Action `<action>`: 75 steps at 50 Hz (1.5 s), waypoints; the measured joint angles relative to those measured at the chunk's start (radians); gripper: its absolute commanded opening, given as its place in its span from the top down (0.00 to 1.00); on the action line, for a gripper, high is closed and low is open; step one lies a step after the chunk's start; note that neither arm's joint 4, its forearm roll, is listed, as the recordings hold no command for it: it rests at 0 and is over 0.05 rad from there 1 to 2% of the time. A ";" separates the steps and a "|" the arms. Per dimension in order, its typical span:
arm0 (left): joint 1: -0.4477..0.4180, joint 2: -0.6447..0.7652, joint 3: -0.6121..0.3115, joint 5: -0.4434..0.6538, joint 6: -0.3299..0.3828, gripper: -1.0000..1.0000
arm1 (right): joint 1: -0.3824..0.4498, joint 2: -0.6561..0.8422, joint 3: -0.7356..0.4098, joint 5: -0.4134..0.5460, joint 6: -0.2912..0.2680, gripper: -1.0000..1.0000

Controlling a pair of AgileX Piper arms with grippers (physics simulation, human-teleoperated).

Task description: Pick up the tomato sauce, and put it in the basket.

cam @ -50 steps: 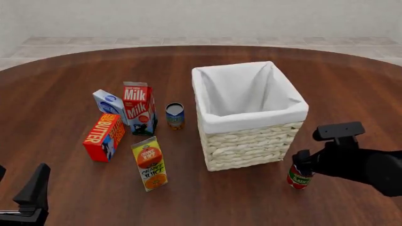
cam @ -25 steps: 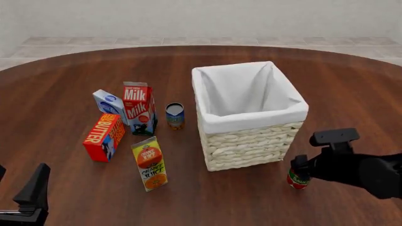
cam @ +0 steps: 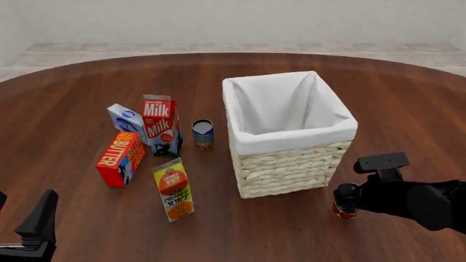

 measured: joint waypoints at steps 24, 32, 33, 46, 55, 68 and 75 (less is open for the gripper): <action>0.000 -0.001 0.001 0.000 0.000 0.00 | 0.000 0.048 0.018 -0.046 0.003 0.00; 0.000 -0.001 0.001 0.000 0.000 0.00 | -0.001 0.043 0.021 -0.045 -0.005 1.00; 0.000 -0.001 0.001 0.000 0.000 0.00 | -0.001 0.040 0.022 -0.044 -0.007 1.00; 0.000 -0.001 0.001 0.000 0.000 0.00 | 0.002 0.001 0.026 -0.018 -0.023 1.00; 0.000 -0.001 0.001 0.000 0.000 0.00 | 0.005 -0.048 0.027 0.020 -0.031 1.00; 0.000 -0.001 0.001 0.000 0.000 0.00 | 0.012 -0.175 0.021 0.124 -0.032 1.00; 0.000 -0.001 0.001 0.000 0.000 0.00 | 0.023 -0.258 0.007 0.202 -0.031 1.00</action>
